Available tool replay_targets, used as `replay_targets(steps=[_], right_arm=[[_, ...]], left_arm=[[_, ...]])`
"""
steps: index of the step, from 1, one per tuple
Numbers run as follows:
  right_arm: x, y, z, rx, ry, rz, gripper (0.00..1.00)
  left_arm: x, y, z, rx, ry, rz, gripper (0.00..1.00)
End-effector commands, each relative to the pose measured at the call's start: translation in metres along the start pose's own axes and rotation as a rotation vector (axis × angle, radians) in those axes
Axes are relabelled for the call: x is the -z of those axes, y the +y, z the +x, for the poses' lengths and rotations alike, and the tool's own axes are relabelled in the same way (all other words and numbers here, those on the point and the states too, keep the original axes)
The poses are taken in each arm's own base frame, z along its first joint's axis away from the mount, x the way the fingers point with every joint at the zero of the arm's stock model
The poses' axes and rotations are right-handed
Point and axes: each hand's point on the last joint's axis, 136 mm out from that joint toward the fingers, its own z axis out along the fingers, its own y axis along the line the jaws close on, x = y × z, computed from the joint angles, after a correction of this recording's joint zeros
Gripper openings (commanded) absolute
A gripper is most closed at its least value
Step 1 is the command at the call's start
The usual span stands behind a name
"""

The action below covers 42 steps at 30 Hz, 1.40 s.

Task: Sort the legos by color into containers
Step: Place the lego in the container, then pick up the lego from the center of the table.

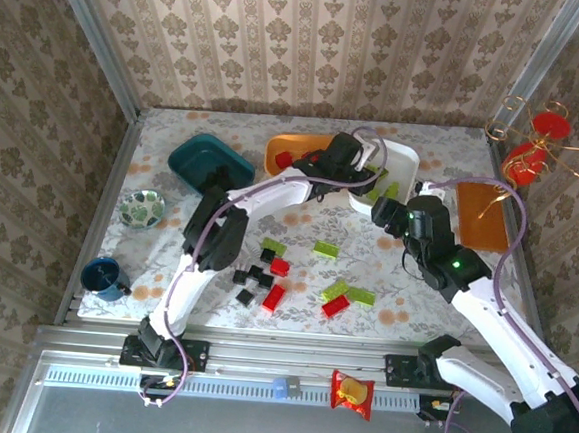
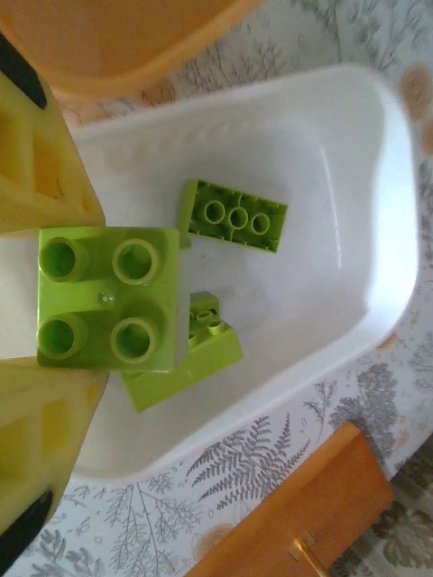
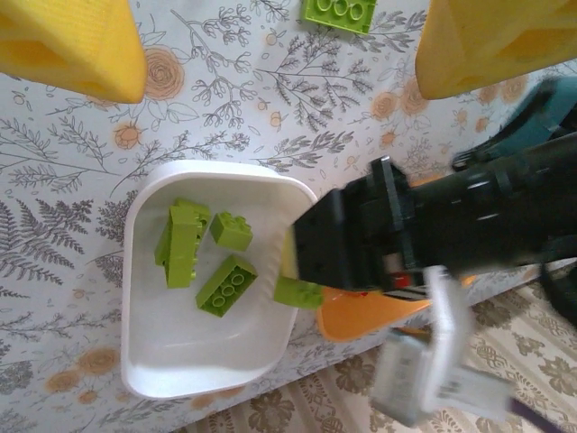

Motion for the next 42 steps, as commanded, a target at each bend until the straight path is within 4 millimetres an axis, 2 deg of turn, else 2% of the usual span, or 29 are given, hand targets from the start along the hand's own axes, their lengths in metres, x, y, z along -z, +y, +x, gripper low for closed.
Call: replay_targets(steps=[1,3,6,9,13,16,20,24,28,31,36,39,42], right_arm=[[0.003,-0.013,0.003,-0.009,-0.005,0.047,0.79],[0.003,-0.013,0.004,-0.01,-0.005,0.045,0.8],[0.002,-0.012,0.009,-0.008,0.015,0.034,0.8],[-0.002,-0.009,0.016,-0.005,0.04,0.014,0.8],[-0.012,0.0,0.028,0.009,0.09,-0.026,0.8],[-0.025,0.011,0.042,0.045,0.163,-0.066,0.8],[-0.046,0.025,0.07,0.1,0.289,-0.113,0.8],[-0.068,0.04,0.105,0.177,0.421,-0.149,0.8],[-0.091,0.053,0.141,0.264,0.541,-0.163,0.8],[-0.109,0.058,0.165,0.302,0.611,-0.159,0.8],[-0.133,0.061,0.191,0.31,0.682,-0.152,0.8],[-0.135,0.063,0.2,0.317,0.713,-0.154,0.78],[-0.128,0.067,0.207,0.331,0.729,-0.174,0.77]], left_arm=[[-0.008,-0.007,-0.01,0.043,0.008,0.057,0.41],[-0.009,-0.006,-0.019,0.068,-0.009,0.069,0.48],[0.004,-0.003,-0.034,0.1,-0.048,0.078,0.59],[0.028,0.002,-0.044,0.119,-0.105,0.077,0.68],[0.068,0.012,-0.044,0.197,-0.175,0.096,0.77],[0.102,0.019,-0.031,0.25,-0.221,0.098,0.84],[0.147,0.026,-0.002,0.282,-0.252,0.067,0.89],[0.182,0.028,0.036,0.281,-0.229,0.018,0.99],[0.218,0.027,0.069,0.276,-0.219,-0.033,1.0],[0.236,0.027,0.094,0.271,-0.2,-0.066,1.0],[0.251,0.032,0.134,0.275,-0.143,-0.114,1.0],[0.258,0.038,0.148,0.285,-0.134,-0.146,1.0],[0.263,0.043,0.155,0.282,-0.133,-0.167,1.0]])
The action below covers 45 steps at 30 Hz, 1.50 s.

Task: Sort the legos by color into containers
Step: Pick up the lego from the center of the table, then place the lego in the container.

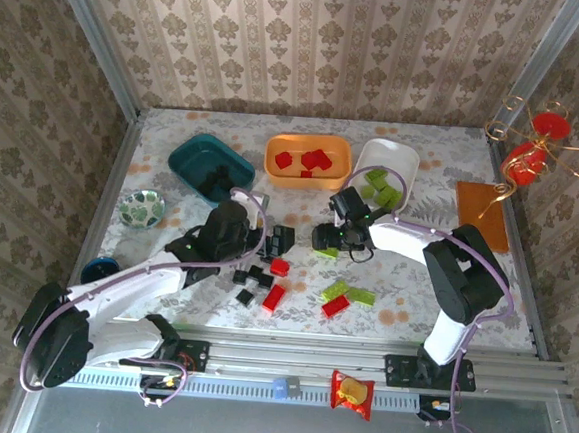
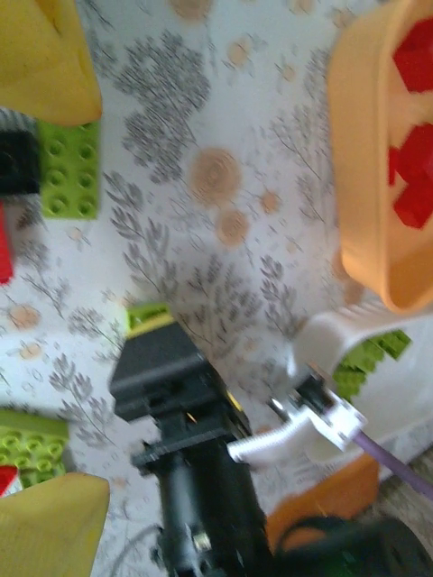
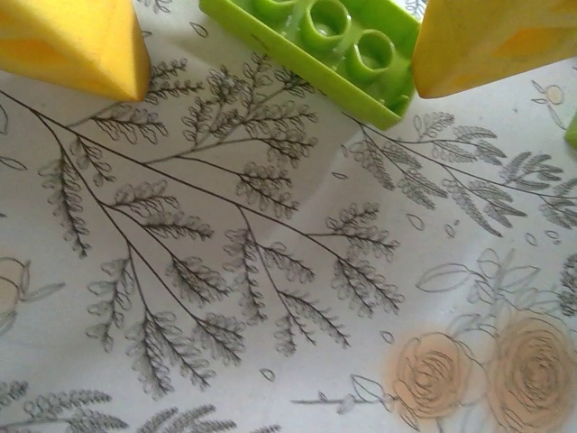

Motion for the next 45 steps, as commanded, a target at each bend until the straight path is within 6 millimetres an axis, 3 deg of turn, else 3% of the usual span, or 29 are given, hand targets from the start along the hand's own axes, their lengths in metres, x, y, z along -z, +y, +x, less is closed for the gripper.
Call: replay_targets(steps=[1,8,16,28,32,35,37,40,45], right_arm=[[0.0,0.019,0.009,0.048,0.028,-0.055,0.77],[-0.003,0.032,0.041,0.115,0.103,-0.035,0.73],[-0.006,0.018,0.043,0.213,0.111,0.172,0.65],[0.0,0.029,0.027,0.271,0.047,0.194,0.27],[0.027,0.034,0.0,0.235,-0.065,0.149,0.24],[0.062,0.028,-0.037,0.172,-0.186,0.129,0.24],[0.084,0.011,-0.065,0.103,-0.263,0.144,0.24],[0.101,-0.023,-0.099,-0.007,-0.331,0.189,0.24],[0.094,-0.076,-0.137,-0.143,-0.335,0.284,0.25]], left_arm=[[0.007,0.011,0.003,0.003,-0.005,-0.052,1.0],[0.006,0.016,0.001,0.011,-0.013,-0.056,1.0],[0.007,0.021,0.004,0.03,-0.003,-0.062,1.0],[0.009,0.023,0.004,0.027,0.004,-0.071,1.0],[0.011,0.026,0.003,0.022,-0.002,-0.084,1.0],[0.016,0.029,0.001,0.024,-0.03,-0.095,1.0],[0.019,0.03,0.001,0.023,-0.04,-0.103,1.0],[0.021,0.032,0.002,0.022,-0.034,-0.115,1.0],[0.023,0.034,0.007,0.028,-0.02,-0.122,1.0]])
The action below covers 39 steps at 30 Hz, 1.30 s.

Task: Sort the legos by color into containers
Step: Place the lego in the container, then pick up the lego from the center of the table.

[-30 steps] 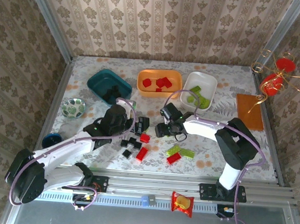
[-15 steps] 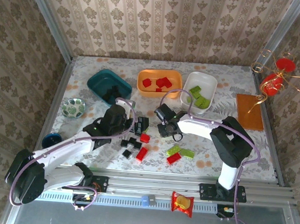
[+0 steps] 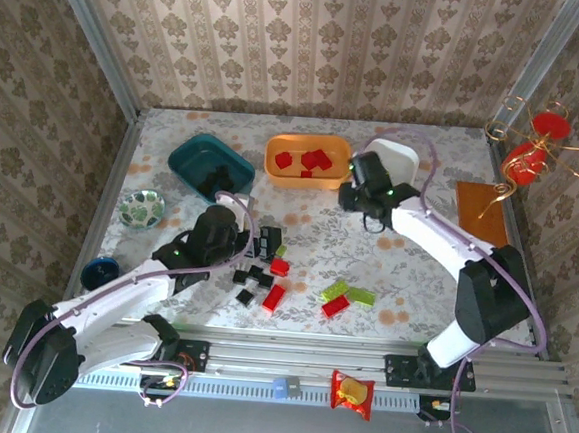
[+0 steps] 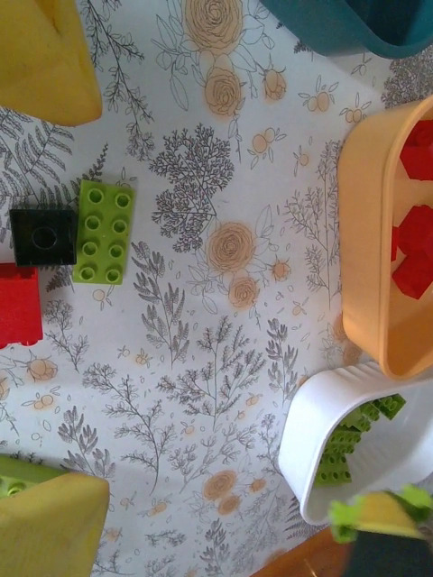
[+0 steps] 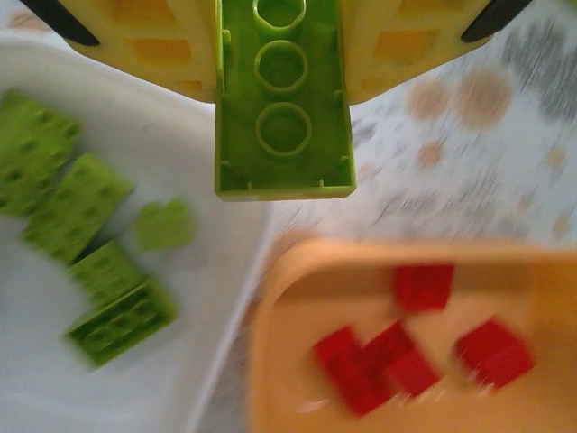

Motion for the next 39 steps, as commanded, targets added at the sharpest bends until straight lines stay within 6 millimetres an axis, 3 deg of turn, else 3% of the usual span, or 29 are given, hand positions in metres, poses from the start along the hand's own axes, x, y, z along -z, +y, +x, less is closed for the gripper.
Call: replay_targets(steps=[1,6,9,12,17,22,28,35,39], right_arm=[[-0.029,-0.028,-0.007,-0.057,0.043,0.102,0.25],[-0.064,-0.054,-0.022,-0.098,0.09,0.204,0.3],[-0.073,-0.059,-0.034,-0.118,0.082,0.221,0.53],[-0.066,-0.051,-0.048,-0.125,0.053,0.186,0.7],[-0.036,-0.027,-0.053,-0.09,0.011,0.122,0.75],[-0.008,0.001,-0.024,-0.036,0.0,0.05,0.77],[0.005,0.014,0.022,-0.027,0.019,-0.004,0.77],[0.012,0.011,0.04,-0.03,0.019,-0.005,0.77],[0.013,0.007,0.044,-0.021,0.025,0.003,0.77]], left_arm=[[0.005,0.01,0.007,0.008,0.014,-0.036,1.0],[0.01,0.014,0.01,0.011,0.023,-0.055,1.0],[0.012,0.017,0.014,0.014,0.028,-0.061,1.0],[0.014,0.019,0.016,0.018,0.031,-0.068,1.0],[0.014,0.024,0.023,0.015,0.062,-0.097,1.0],[0.005,0.028,0.041,-0.021,0.178,-0.137,0.99],[-0.019,0.026,0.066,-0.117,0.331,-0.204,0.95],[-0.046,0.023,0.058,-0.155,0.312,-0.215,0.9],[-0.062,0.029,0.069,-0.164,0.375,-0.239,0.84]])
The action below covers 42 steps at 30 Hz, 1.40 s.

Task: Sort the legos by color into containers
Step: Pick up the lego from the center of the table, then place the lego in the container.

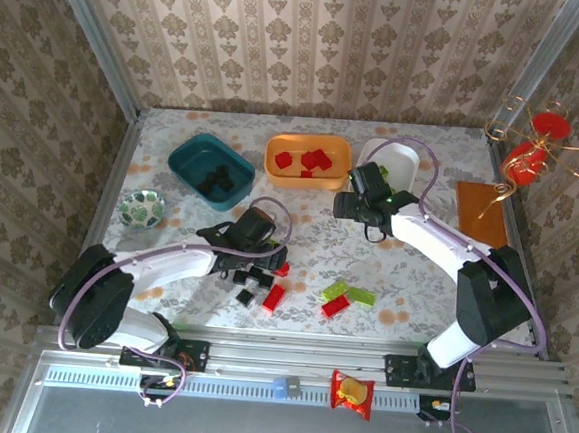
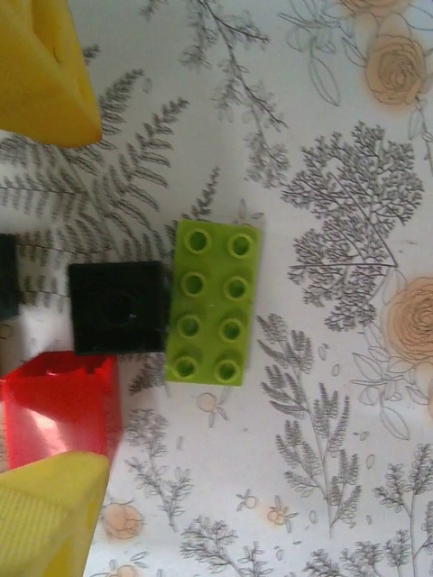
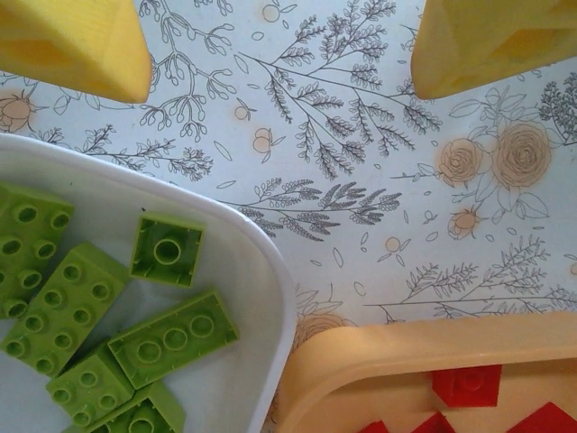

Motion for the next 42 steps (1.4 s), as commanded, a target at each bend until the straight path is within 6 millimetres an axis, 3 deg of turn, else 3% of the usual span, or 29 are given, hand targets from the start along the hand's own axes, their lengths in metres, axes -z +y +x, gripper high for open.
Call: replay_targets(steps=[1,7,16,21,24,30,35,42], right_arm=[[0.011,0.001,-0.01,-0.027,-0.052,-0.013,0.77],[0.011,-0.001,-0.004,-0.026,-0.048,-0.013,0.77],[0.014,0.001,-0.007,-0.032,-0.058,-0.029,0.78],[0.014,0.002,-0.008,-0.036,-0.06,-0.034,0.78],[0.013,0.003,-0.008,-0.04,-0.06,-0.035,0.78],[0.016,0.002,-0.009,-0.042,-0.062,-0.034,0.78],[0.021,0.002,-0.01,-0.043,-0.07,-0.037,0.78],[0.025,0.006,-0.009,-0.052,-0.075,-0.056,0.78]], left_arm=[[-0.01,0.0,-0.008,-0.023,0.007,-0.019,0.82],[-0.024,0.016,0.008,-0.001,0.062,-0.089,0.69],[-0.017,0.051,0.024,0.102,0.074,-0.144,0.55],[-0.016,0.047,0.028,0.115,0.082,-0.104,0.69],[-0.019,0.047,0.032,0.115,0.094,-0.105,0.69],[-0.028,0.045,0.037,0.118,0.114,-0.096,0.45],[-0.009,0.045,0.007,0.122,0.014,-0.096,0.36],[0.039,0.075,-0.092,0.216,-0.252,-0.14,0.35]])
